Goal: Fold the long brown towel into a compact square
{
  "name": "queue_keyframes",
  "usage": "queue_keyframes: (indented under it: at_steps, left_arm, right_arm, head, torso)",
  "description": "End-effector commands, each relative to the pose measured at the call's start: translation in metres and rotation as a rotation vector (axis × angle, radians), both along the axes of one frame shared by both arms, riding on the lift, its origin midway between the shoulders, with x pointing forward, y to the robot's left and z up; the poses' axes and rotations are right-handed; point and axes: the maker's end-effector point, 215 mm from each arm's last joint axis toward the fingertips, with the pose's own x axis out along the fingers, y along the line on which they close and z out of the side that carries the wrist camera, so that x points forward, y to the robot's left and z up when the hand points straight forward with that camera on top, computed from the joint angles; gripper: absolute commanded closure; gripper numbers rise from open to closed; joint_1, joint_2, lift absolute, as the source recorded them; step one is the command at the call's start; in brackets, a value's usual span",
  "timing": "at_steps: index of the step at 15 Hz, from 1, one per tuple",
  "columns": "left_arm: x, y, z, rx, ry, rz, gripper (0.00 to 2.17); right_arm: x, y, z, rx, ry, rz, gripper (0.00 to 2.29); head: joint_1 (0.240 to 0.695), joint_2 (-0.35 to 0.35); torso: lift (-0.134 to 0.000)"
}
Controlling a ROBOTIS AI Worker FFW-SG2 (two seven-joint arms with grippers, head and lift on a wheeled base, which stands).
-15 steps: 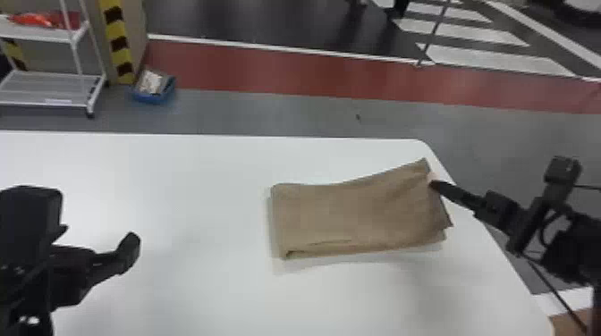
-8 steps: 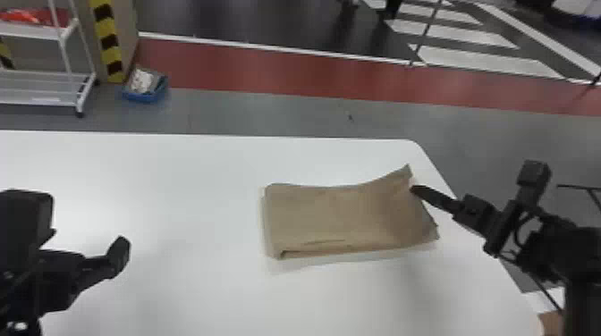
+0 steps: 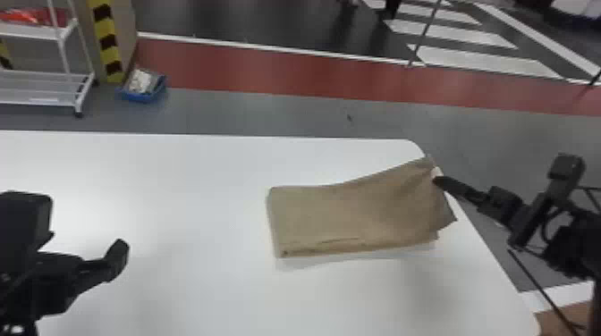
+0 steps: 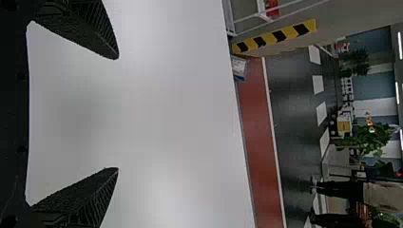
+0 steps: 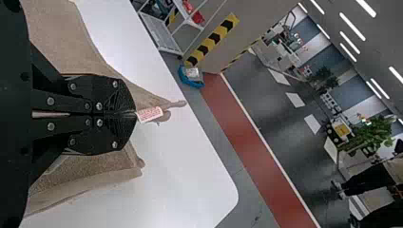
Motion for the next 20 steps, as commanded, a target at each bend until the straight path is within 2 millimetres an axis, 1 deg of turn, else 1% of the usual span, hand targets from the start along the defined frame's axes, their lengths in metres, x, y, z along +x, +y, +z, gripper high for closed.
queue_keyframes:
  at_steps: [1,2,3,4,5,6,7,8,10,11,12,13,14,15,16,17,18,19,20]
  left_arm:
    - [-0.002,-0.004,-0.002,-0.002,0.004,-0.006,0.04]
    - [-0.003,-0.001,-0.004,0.002,0.007,-0.003,0.04]
    - [-0.006,0.000,-0.006,0.005,0.012,-0.001,0.04]
    - [-0.008,0.002,-0.007,0.006,0.016,0.002,0.04]
    - [-0.008,0.002,-0.007,0.006,0.014,0.002,0.04]
    - [-0.008,0.002,-0.007,0.006,0.014,0.002,0.04]
    - [-0.007,0.001,-0.006,0.005,0.013,0.001,0.04]
    - [-0.007,-0.003,-0.005,0.000,0.012,-0.004,0.04]
    - [0.000,-0.018,0.002,-0.013,-0.004,-0.024,0.04]
    - [0.003,-0.032,0.005,-0.017,-0.012,-0.044,0.04]
    - [0.004,-0.044,0.007,-0.011,-0.019,-0.056,0.04]
    - [0.003,-0.054,0.008,-0.014,-0.022,-0.071,0.04]
    - [0.002,-0.064,0.008,-0.009,-0.026,-0.082,0.05]
    - [0.001,-0.066,0.008,-0.006,-0.026,-0.083,0.05]
    - [0.001,-0.066,0.005,-0.005,-0.022,-0.082,0.05]
    - [0.002,-0.064,0.005,-0.004,-0.023,-0.080,0.04]
    - [0.003,-0.059,0.005,0.002,-0.023,-0.073,0.04]
    - [0.004,-0.055,0.006,0.007,-0.026,-0.069,0.04]
    - [0.005,-0.050,0.006,0.011,-0.023,-0.060,0.04]
  right_arm:
    - [0.005,-0.005,-0.026,-0.036,0.034,-0.009,1.18]
    - [0.006,-0.003,-0.040,-0.055,0.071,-0.001,0.62]
    - [0.008,-0.007,-0.045,-0.085,0.073,-0.013,0.00]
    - [0.007,-0.007,-0.048,-0.087,0.085,-0.017,0.00]
    - [0.002,-0.011,-0.054,-0.079,0.114,-0.039,0.00]
    - [-0.001,-0.024,-0.043,-0.095,0.074,-0.082,0.03]
    - [-0.004,-0.040,-0.024,-0.133,0.001,-0.128,0.05]
    - [-0.005,-0.042,-0.004,-0.134,-0.070,-0.149,0.05]
    - [-0.015,-0.031,0.007,-0.101,-0.115,-0.092,0.05]
    - [-0.021,-0.021,0.003,-0.091,-0.118,-0.055,0.05]
    - [-0.025,-0.012,-0.005,-0.087,-0.106,-0.031,0.05]
    - [-0.027,-0.005,-0.009,-0.092,-0.108,-0.014,0.05]
    - [-0.029,0.006,-0.015,-0.104,-0.113,0.020,0.16]
    - [-0.033,0.024,-0.021,-0.096,-0.109,0.062,0.27]
    - [-0.037,0.046,-0.022,-0.100,-0.113,0.103,0.43]
    - [-0.043,0.074,-0.020,-0.106,-0.120,0.145,0.62]
    - [-0.046,0.101,-0.015,-0.108,-0.128,0.178,0.62]
    - [-0.049,0.128,-0.014,-0.126,-0.114,0.208,0.62]
    - [-0.051,0.160,-0.014,-0.152,-0.101,0.245,0.62]
  head:
    - [0.695,-0.281]
    - [0.695,-0.286]
    - [0.695,-0.290]
    - [0.695,-0.290]
    - [0.695,-0.291]
    - [0.695,-0.293]
    - [0.695,-0.295]
    - [0.695,-0.307]
    - [0.695,-0.326]
    - [0.695,-0.334]
    - [0.695,-0.335]
    - [0.695,-0.338]
    - [0.695,-0.341]
    - [0.695,-0.346]
    - [0.695,-0.350]
    - [0.695,-0.346]
    - [0.695,-0.336]
    - [0.695,-0.304]
    - [0.695,-0.278]
  torso:
    - [-0.125]
    - [-0.125]
    - [-0.125]
    - [-0.125]
    - [-0.125]
    - [-0.125]
    - [-0.125]
    - [-0.125]
    - [-0.125]
    - [-0.125]
    - [-0.125]
    - [-0.125]
    - [-0.125]
    - [-0.125]
    - [-0.125]
    - [-0.125]
    - [-0.125]
    - [-0.125]
    - [-0.125]
